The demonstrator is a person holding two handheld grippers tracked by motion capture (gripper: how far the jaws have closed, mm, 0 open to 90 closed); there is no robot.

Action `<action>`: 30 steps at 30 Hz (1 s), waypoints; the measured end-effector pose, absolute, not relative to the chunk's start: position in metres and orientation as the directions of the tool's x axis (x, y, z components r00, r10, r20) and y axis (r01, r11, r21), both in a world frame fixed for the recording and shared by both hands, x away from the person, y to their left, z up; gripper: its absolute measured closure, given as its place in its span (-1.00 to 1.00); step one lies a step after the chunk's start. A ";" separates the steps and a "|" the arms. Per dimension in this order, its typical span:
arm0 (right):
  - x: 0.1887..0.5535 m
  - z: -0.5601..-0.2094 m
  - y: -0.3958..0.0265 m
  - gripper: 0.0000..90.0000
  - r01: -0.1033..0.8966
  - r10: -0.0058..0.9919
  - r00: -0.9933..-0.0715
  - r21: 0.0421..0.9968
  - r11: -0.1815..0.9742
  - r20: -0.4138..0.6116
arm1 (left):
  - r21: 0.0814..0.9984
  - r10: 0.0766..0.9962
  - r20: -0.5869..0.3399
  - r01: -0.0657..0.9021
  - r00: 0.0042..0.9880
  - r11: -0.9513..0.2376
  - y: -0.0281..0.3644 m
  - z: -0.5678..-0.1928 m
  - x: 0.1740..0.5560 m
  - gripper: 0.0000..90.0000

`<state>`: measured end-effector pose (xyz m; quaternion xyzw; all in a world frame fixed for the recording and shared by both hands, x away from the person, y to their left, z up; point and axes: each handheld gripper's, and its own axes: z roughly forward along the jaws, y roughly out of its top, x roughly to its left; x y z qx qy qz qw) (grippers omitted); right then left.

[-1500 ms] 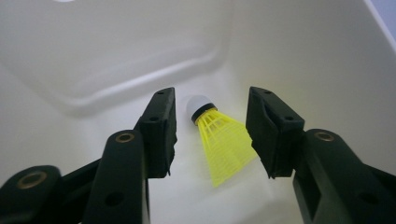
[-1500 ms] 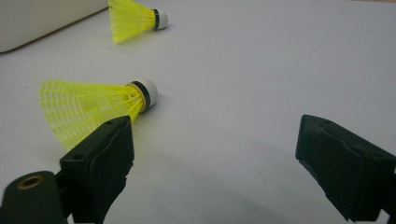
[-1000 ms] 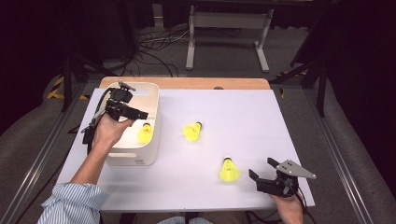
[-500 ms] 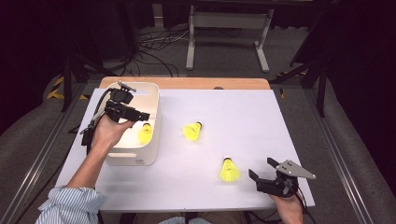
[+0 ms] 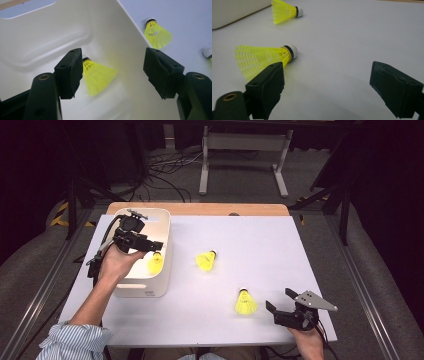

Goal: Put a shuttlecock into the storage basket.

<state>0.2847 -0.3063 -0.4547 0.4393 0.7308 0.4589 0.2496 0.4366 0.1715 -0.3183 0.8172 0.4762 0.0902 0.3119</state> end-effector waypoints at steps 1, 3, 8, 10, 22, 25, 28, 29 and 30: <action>0.285 -0.455 -0.306 -0.71 0.413 0.871 -0.490 0.890 0.194 0.038 | 0.598 0.833 -0.148 0.719 0.533 -0.353 0.171 -0.318 0.436 -0.27; 0.284 -0.455 -0.305 -0.71 0.411 0.869 -0.493 0.890 0.198 0.035 | 0.603 0.830 -0.148 0.714 0.538 -0.355 0.170 -0.316 0.433 -0.27; 0.285 -0.454 -0.305 -0.71 0.413 0.871 -0.489 0.890 0.193 0.038 | 0.611 0.820 -0.146 0.702 0.553 -0.365 0.167 -0.311 0.429 -0.27; 0.285 -0.454 -0.305 -0.71 0.412 0.872 -0.488 0.891 0.192 0.038 | 0.615 0.814 -0.141 0.694 0.564 -0.374 0.166 -0.309 0.428 -0.27; 0.288 -0.455 -0.304 -0.70 0.416 0.870 -0.492 0.888 0.195 0.039 | 0.633 0.791 -0.148 0.671 0.594 -0.386 0.161 -0.305 0.421 -0.27; 0.288 -0.455 -0.303 -0.70 0.419 0.869 -0.493 0.887 0.195 0.041 | 0.632 0.787 -0.141 0.667 0.600 -0.395 0.160 -0.304 0.419 -0.27; 0.288 -0.455 -0.304 -0.69 0.422 0.870 -0.490 0.886 0.192 0.045 | 0.639 0.786 -0.147 0.665 0.600 -0.387 0.160 -0.303 0.417 -0.27; 0.288 -0.455 -0.304 -0.69 0.422 0.871 -0.490 0.886 0.191 0.046 | 0.641 0.783 -0.143 0.660 0.605 -0.392 0.159 -0.302 0.417 -0.27; 0.288 -0.455 -0.304 -0.69 0.421 0.870 -0.490 0.887 0.190 0.046 | 0.640 0.781 -0.145 0.660 0.607 -0.394 0.158 -0.302 0.416 -0.27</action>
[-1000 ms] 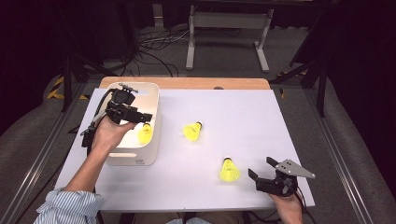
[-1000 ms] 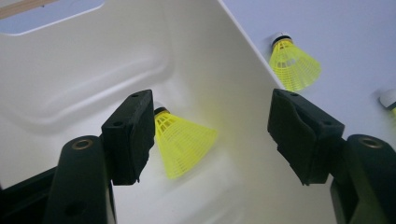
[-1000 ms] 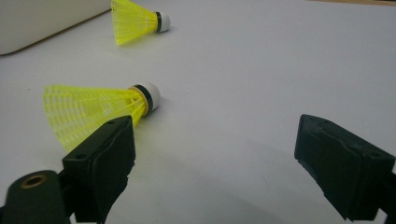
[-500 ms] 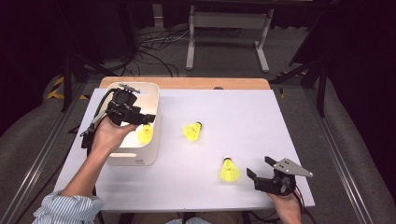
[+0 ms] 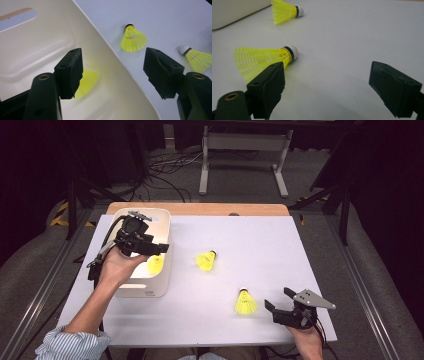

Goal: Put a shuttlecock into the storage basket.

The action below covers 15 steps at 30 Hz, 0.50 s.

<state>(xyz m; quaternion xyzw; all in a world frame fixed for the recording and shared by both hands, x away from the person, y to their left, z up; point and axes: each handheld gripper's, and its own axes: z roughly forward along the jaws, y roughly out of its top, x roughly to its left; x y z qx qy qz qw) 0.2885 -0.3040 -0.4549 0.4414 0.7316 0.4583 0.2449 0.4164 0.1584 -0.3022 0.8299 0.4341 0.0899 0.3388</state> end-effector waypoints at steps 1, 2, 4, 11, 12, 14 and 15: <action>0.288 -0.455 -0.304 -0.68 0.421 0.870 -0.492 0.887 0.190 0.047 | 0.641 0.780 -0.148 0.660 0.608 -0.393 0.157 -0.302 0.416 -0.27; 0.288 -0.455 -0.304 -0.68 0.421 0.870 -0.490 0.887 0.188 0.049 | 0.644 0.776 -0.146 0.655 0.613 -0.396 0.157 -0.302 0.416 -0.27; 0.289 -0.455 -0.304 -0.68 0.425 0.872 -0.488 0.886 0.187 0.050 | 0.644 0.773 -0.146 0.652 0.618 -0.400 0.156 -0.301 0.415 -0.27; 0.289 -0.455 -0.305 -0.66 0.431 0.872 -0.486 0.884 0.179 0.060 | 0.645 0.756 -0.141 0.638 0.640 -0.420 0.147 -0.302 0.412 -0.27; 0.289 -0.455 -0.306 -0.66 0.433 0.872 -0.486 0.884 0.177 0.063 | 0.646 0.754 -0.141 0.637 0.641 -0.421 0.145 -0.303 0.412 -0.27; 0.289 -0.455 -0.306 -0.65 0.434 0.872 -0.484 0.884 0.172 0.068 | 0.642 0.749 -0.145 0.637 0.647 -0.426 0.142 -0.303 0.412 -0.27; 0.288 -0.455 -0.306 -0.64 0.435 0.872 -0.485 0.884 0.171 0.069 | 0.645 0.747 -0.144 0.634 0.649 -0.426 0.140 -0.304 0.412 -0.27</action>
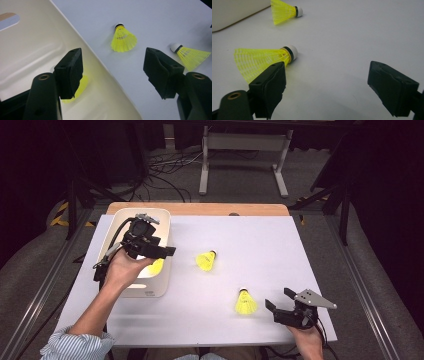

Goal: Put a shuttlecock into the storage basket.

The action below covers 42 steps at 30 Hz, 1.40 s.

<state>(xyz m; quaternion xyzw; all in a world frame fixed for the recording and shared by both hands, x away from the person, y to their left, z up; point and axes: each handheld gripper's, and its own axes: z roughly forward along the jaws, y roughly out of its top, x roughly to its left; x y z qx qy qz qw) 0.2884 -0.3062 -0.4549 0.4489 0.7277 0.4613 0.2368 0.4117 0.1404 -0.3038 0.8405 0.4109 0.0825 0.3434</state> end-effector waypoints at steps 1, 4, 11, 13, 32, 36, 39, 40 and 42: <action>0.288 -0.455 -0.306 -0.63 0.435 0.871 -0.486 0.884 0.173 0.069 | 0.644 0.743 -0.143 0.632 0.654 -0.432 0.139 -0.304 0.412 -0.27; 0.288 -0.454 -0.307 -0.61 0.435 0.871 -0.485 0.884 0.171 0.071 | 0.648 0.737 -0.146 0.627 0.660 -0.433 0.135 -0.303 0.410 -0.27; 0.289 -0.452 -0.304 -0.57 0.435 0.866 -0.496 0.882 0.182 0.066 | 0.649 0.728 -0.139 0.617 0.672 -0.445 0.127 -0.305 0.409 -0.26; 0.289 -0.452 -0.303 -0.57 0.436 0.865 -0.498 0.881 0.184 0.066 | 0.645 0.720 -0.138 0.614 0.680 -0.455 0.124 -0.305 0.409 -0.26; 0.305 -0.432 -0.285 -0.44 0.444 0.847 -0.520 0.883 0.155 0.113 | 0.615 0.694 -0.135 0.609 0.707 -0.501 0.109 -0.315 0.414 -0.27; 0.311 -0.428 -0.280 -0.41 0.446 0.841 -0.529 0.881 0.157 0.118 | 0.611 0.693 -0.130 0.607 0.710 -0.508 0.106 -0.316 0.415 -0.27; 0.314 -0.427 -0.276 -0.40 0.450 0.837 -0.533 0.879 0.154 0.126 | 0.609 0.693 -0.133 0.610 0.708 -0.506 0.105 -0.317 0.415 -0.27; 0.316 -0.426 -0.274 -0.40 0.453 0.835 -0.535 0.878 0.155 0.128 | 0.609 0.693 -0.132 0.610 0.708 -0.507 0.105 -0.317 0.415 -0.27; 0.318 -0.426 -0.272 -0.39 0.454 0.832 -0.539 0.877 0.155 0.132 | 0.608 0.692 -0.131 0.609 0.710 -0.509 0.105 -0.318 0.415 -0.27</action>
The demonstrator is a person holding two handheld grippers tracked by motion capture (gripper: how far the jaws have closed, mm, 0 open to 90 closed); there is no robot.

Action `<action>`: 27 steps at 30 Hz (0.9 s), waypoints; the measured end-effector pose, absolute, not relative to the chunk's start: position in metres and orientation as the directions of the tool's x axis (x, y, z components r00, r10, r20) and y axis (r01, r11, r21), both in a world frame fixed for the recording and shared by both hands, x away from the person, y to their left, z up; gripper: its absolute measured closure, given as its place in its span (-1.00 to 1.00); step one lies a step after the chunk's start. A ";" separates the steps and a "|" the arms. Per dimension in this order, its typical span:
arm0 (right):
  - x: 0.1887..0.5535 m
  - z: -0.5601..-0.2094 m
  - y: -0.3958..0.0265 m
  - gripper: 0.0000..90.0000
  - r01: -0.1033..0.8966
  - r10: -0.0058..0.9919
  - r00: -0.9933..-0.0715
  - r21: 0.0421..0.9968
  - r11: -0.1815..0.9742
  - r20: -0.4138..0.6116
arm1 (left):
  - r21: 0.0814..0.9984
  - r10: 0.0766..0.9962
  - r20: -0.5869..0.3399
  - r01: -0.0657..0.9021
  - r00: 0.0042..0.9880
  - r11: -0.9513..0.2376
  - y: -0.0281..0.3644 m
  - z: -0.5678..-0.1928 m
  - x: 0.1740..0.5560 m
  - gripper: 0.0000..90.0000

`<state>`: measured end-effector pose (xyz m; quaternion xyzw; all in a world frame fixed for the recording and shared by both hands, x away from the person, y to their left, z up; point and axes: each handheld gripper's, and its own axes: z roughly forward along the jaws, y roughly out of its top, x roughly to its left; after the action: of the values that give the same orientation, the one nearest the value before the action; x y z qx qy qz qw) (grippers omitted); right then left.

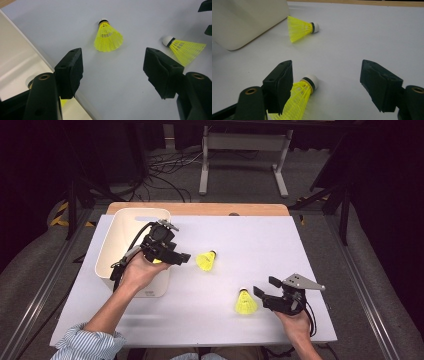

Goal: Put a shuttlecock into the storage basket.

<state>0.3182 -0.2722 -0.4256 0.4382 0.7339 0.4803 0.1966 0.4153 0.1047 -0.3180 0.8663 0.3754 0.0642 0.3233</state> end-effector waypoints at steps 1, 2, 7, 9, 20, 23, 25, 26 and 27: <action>0.319 -0.425 -0.271 -0.38 0.456 0.831 -0.540 0.876 0.155 0.134 | 0.607 0.692 -0.130 0.609 0.710 -0.511 0.104 -0.318 0.415 -0.27; 0.321 -0.424 -0.269 -0.38 0.458 0.829 -0.542 0.875 0.155 0.138 | 0.607 0.691 -0.128 0.607 0.712 -0.513 0.104 -0.318 0.416 -0.27; 0.328 -0.421 -0.261 -0.36 0.466 0.821 -0.552 0.870 0.157 0.147 | 0.602 0.690 -0.130 0.609 0.712 -0.516 0.103 -0.320 0.416 -0.27; 0.330 -0.420 -0.259 -0.36 0.470 0.820 -0.553 0.869 0.158 0.149 | 0.602 0.688 -0.128 0.607 0.714 -0.518 0.103 -0.321 0.416 -0.27; 0.349 -0.413 -0.240 -0.32 0.501 0.808 -0.570 0.843 0.196 0.151 | 0.593 0.689 -0.131 0.613 0.713 -0.521 0.101 -0.324 0.418 -0.27; 0.356 -0.411 -0.234 -0.30 0.509 0.802 -0.578 0.835 0.210 0.150 | 0.589 0.687 -0.129 0.612 0.715 -0.527 0.101 -0.325 0.418 -0.27; 0.359 -0.410 -0.231 -0.28 0.515 0.800 -0.581 0.829 0.220 0.149 | 0.590 0.688 -0.129 0.613 0.714 -0.525 0.101 -0.325 0.418 -0.27; 0.361 -0.409 -0.229 -0.27 0.520 0.801 -0.580 0.824 0.226 0.147 | 0.590 0.688 -0.130 0.613 0.714 -0.525 0.101 -0.325 0.418 -0.27; 0.362 -0.408 -0.228 -0.25 0.520 0.801 -0.581 0.822 0.231 0.143 | 0.590 0.688 -0.131 0.613 0.714 -0.525 0.101 -0.325 0.418 -0.27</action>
<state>0.3625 -0.2279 -0.4083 0.4298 0.7686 0.4470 0.1572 0.4179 0.1015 -0.3252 0.8712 0.3734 0.0592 0.3133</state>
